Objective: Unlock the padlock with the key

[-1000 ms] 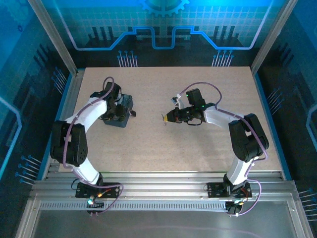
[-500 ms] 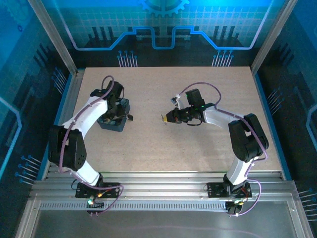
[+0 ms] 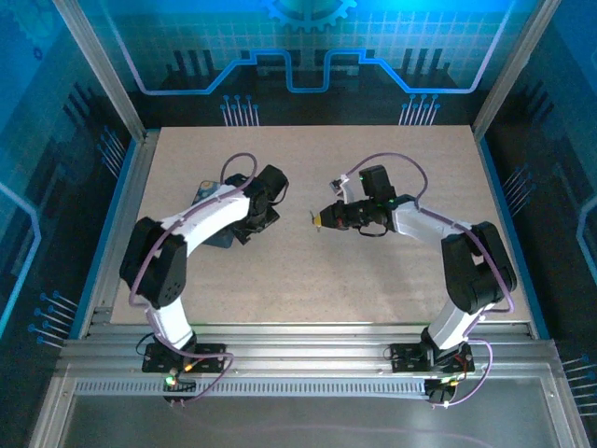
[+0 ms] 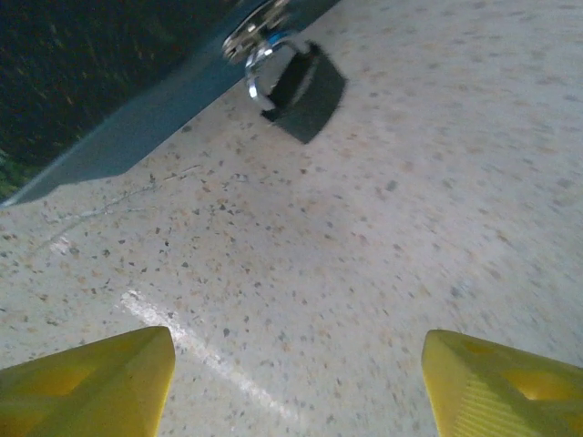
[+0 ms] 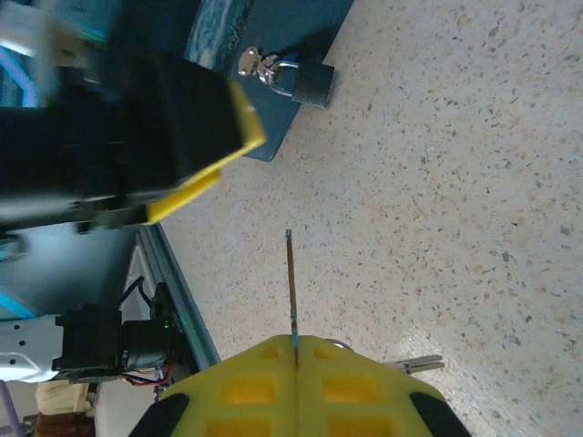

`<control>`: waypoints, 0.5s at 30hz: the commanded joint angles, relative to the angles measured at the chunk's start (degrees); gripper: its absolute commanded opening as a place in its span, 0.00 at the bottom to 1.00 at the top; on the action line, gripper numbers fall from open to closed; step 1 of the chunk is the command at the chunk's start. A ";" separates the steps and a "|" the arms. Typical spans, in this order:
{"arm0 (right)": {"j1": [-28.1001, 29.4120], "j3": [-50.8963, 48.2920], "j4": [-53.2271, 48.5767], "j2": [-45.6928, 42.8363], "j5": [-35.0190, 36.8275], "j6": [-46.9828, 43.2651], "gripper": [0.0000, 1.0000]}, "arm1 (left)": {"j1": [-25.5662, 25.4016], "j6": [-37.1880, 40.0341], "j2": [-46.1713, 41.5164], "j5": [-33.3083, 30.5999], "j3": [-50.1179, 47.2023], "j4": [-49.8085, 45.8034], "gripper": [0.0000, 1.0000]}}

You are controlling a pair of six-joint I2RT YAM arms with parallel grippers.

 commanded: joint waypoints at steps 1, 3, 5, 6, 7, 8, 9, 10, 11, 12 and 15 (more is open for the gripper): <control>-1.40 -2.09 -1.10 -3.11 -1.49 -2.16 0.00 | 0.62 -6.13 2.67 -2.72 -0.19 0.39 0.73; -2.17 -3.08 -1.08 -3.73 -1.75 -2.59 0.00 | 0.89 -4.56 2.72 -3.03 -2.20 3.42 0.72; -2.86 -3.66 -0.67 -3.52 -2.22 -2.66 0.00 | 1.39 -3.49 2.47 -3.50 -4.13 6.68 0.72; -3.17 -3.77 -0.57 -3.23 -2.51 -2.76 0.00 | 1.87 -2.73 2.45 -3.33 -5.08 8.52 0.72; -3.41 -3.78 -0.50 -2.96 -2.72 -2.76 0.00 | 2.37 -2.63 2.44 -3.15 -5.54 9.24 0.72; -3.52 -3.74 -0.56 -2.57 -2.83 -2.86 0.00 | 2.91 -2.46 2.54 -3.01 -6.00 9.63 0.72; -3.65 -3.66 -0.49 -2.20 -3.02 -2.89 0.00 | 3.51 -2.19 2.54 -2.99 -6.22 9.77 0.71; -3.73 -3.62 -0.39 -1.95 -2.99 -2.85 0.00 | 4.07 -2.15 2.39 -2.99 -6.51 9.69 0.71; -3.85 -3.60 -0.32 -1.73 -3.05 -2.87 0.00 | 4.66 -1.71 2.16 -3.08 -6.87 9.78 0.71; -3.89 -3.61 -0.11 -1.62 -3.08 -2.85 0.00 | 5.18 -1.41 1.82 -3.23 -7.31 9.77 0.71; -3.90 -3.81 0.77 -1.10 -2.94 -2.42 0.00 | 7.26 0.34 -0.17 -4.26 -9.38 10.24 0.71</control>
